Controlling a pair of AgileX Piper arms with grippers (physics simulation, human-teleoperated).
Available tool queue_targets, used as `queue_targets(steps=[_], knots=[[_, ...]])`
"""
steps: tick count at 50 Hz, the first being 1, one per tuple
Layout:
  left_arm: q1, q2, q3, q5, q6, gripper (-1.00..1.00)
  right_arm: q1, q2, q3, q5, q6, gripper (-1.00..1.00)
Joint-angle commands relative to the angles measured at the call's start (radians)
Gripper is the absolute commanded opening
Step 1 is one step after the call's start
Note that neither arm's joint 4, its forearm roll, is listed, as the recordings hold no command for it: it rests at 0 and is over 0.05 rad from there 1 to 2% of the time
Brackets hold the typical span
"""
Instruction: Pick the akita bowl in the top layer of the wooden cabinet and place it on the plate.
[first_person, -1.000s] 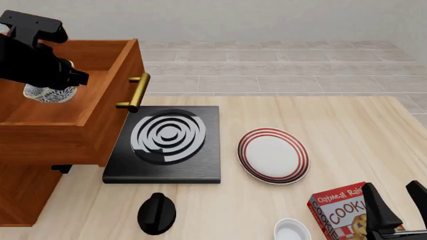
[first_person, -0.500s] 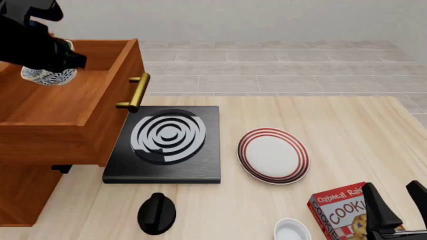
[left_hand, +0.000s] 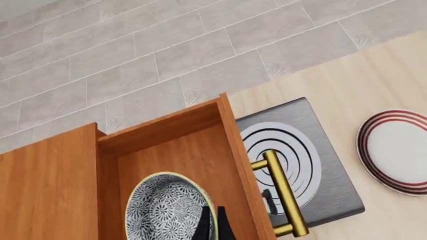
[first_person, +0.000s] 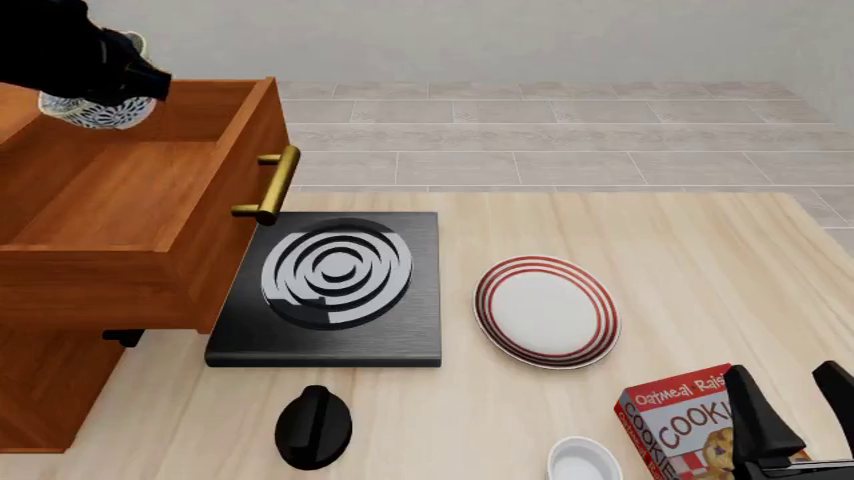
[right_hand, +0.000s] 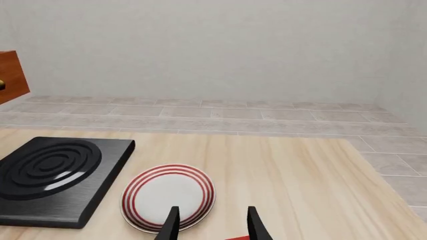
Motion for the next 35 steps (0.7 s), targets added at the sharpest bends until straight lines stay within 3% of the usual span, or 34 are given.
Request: queue_targets(steps=[1,20,35], knots=[[-0.032,0.011,-0.067,0.005,0.021,-1.00,-0.001,0.000,0.000,-0.001,-0.001,1.00],[-0.072,0.039,-0.161,0.001,0.062,-1.00,-0.002,0.000,0.001,-0.002,0.001,1.00],[-0.120,0.042,-0.184,-0.013,0.075,-1.00,-0.001,0.000,0.001,-0.002,-0.002,1.00]])
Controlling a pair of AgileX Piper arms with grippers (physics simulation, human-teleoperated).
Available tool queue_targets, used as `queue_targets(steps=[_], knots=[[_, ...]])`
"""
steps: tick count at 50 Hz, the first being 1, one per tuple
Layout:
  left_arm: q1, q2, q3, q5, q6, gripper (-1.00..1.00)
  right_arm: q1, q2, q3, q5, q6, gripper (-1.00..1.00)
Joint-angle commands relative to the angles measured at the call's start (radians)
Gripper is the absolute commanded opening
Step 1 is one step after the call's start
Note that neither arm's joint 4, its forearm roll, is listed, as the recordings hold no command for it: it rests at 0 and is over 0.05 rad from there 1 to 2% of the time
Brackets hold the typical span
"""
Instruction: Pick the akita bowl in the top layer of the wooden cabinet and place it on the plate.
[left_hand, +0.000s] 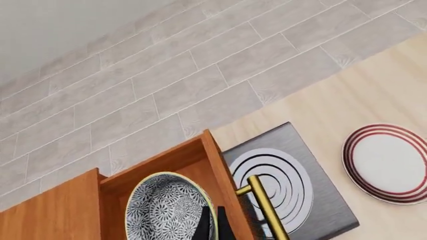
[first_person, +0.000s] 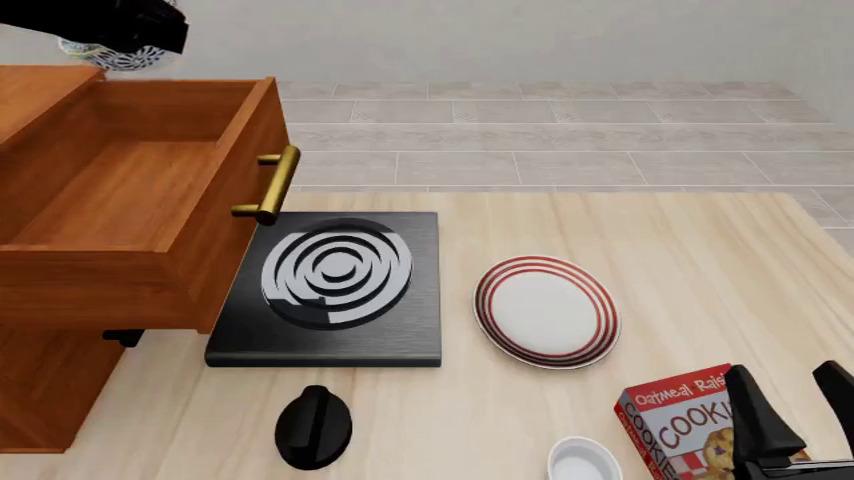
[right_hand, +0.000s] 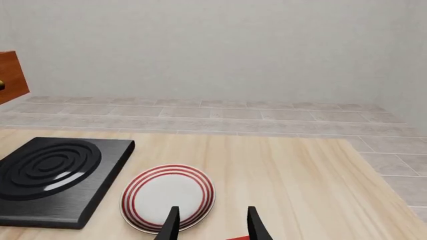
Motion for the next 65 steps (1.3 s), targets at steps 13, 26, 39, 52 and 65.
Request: queue_targets(steps=[13,26,39,52,65], knots=[[-0.089,-0.003,-0.020,-0.058,0.031,-1.00,0.002,0.000,-0.001,-0.001,-0.004,1.00],[-0.116,-0.023,0.041,-0.126,0.075,-1.00,0.002,0.000,-0.001,-0.002,-0.001,1.00],[-0.181,-0.012,0.033,-0.134,0.072,-1.00,0.004,0.000,0.000,-0.002,-0.002,1.00],[-0.217,0.005,0.051,-0.161,0.076,-1.00,0.005,0.000,0.000,-0.004,-0.006,1.00],[-0.269,0.028,0.058,-0.184,0.089,-1.00,0.006,0.000,-0.001,-0.007,-0.008,1.00]])
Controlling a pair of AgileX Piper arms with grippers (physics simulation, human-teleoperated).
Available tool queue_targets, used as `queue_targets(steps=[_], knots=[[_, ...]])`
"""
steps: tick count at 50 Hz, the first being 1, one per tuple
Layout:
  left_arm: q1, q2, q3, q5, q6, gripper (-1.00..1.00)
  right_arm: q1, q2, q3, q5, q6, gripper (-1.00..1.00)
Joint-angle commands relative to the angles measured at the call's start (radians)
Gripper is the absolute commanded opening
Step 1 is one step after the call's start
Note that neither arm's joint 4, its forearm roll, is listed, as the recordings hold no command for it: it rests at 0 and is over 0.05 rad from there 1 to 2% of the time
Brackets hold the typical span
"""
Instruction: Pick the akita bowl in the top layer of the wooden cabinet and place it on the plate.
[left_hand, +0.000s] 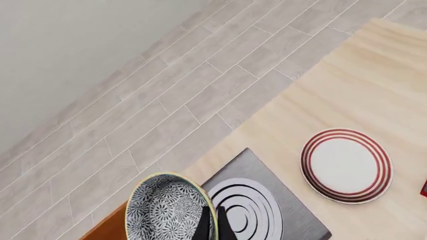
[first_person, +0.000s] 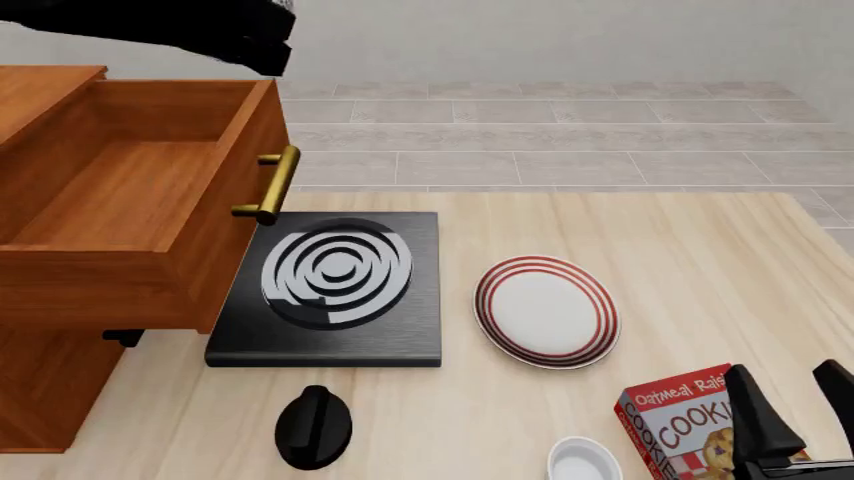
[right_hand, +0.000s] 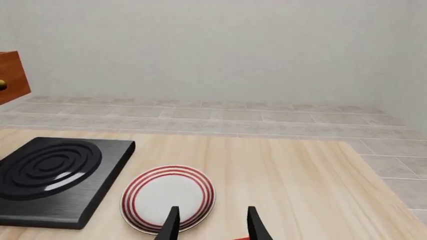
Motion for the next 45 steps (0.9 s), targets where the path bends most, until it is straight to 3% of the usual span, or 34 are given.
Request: queue_targets(steps=[1,15,31,45], knots=[[-0.041,0.017,0.002,-0.023,0.011,-1.00,0.001,0.000,-0.001,-0.002,-0.002,1.00],[-0.077,0.036,0.012,-0.042,0.021,-1.00,0.005,0.001,-0.001,-0.002,-0.002,1.00],[-0.111,0.034,0.121,-0.117,0.053,-1.00,0.006,0.004,0.000,-0.004,-0.008,1.00],[-0.161,0.056,0.144,-0.142,0.060,-1.00,0.005,0.000,-0.002,-0.002,-0.009,1.00]])
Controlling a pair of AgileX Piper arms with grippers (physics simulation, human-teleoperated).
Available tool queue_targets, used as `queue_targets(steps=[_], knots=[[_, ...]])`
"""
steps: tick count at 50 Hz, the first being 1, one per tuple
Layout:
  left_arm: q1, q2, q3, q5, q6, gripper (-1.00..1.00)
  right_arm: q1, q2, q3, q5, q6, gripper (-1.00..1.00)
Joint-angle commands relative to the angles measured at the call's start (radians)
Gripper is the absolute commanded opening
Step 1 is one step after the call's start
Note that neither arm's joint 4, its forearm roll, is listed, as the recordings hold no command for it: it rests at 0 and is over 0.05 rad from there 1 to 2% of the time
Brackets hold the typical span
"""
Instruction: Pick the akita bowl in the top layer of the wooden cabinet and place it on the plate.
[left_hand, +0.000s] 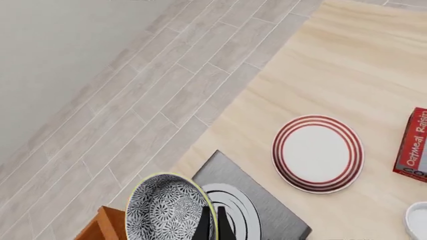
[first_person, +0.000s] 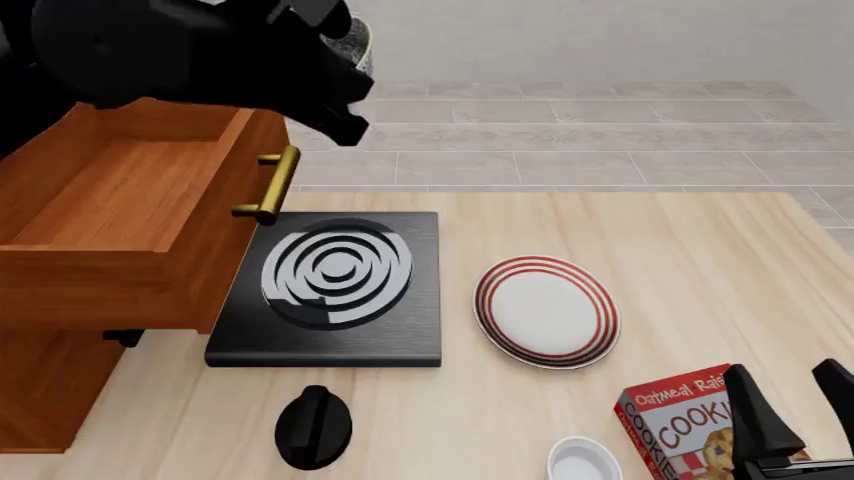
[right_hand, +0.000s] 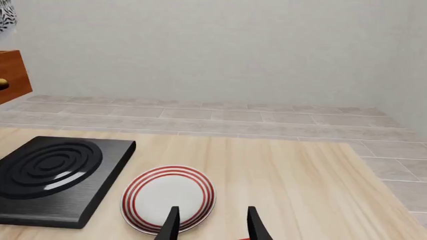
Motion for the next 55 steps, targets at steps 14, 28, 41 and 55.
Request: queue_targets(steps=[14,28,41,55], knots=[[-0.084,0.042,0.007,-0.032,0.014,-1.00,0.000,-0.002,-0.002,0.000,-0.005,1.00],[-0.128,0.067,0.009,-0.046,0.012,-1.00,0.004,-0.001,0.000,0.001,-0.007,1.00],[-0.172,0.108,-0.007,-0.060,-0.002,-1.00,0.005,-0.001,0.001,0.000,-0.010,1.00],[-0.218,0.144,-0.015,-0.074,-0.004,-1.00,0.008,-0.002,0.000,-0.001,-0.017,1.00]])
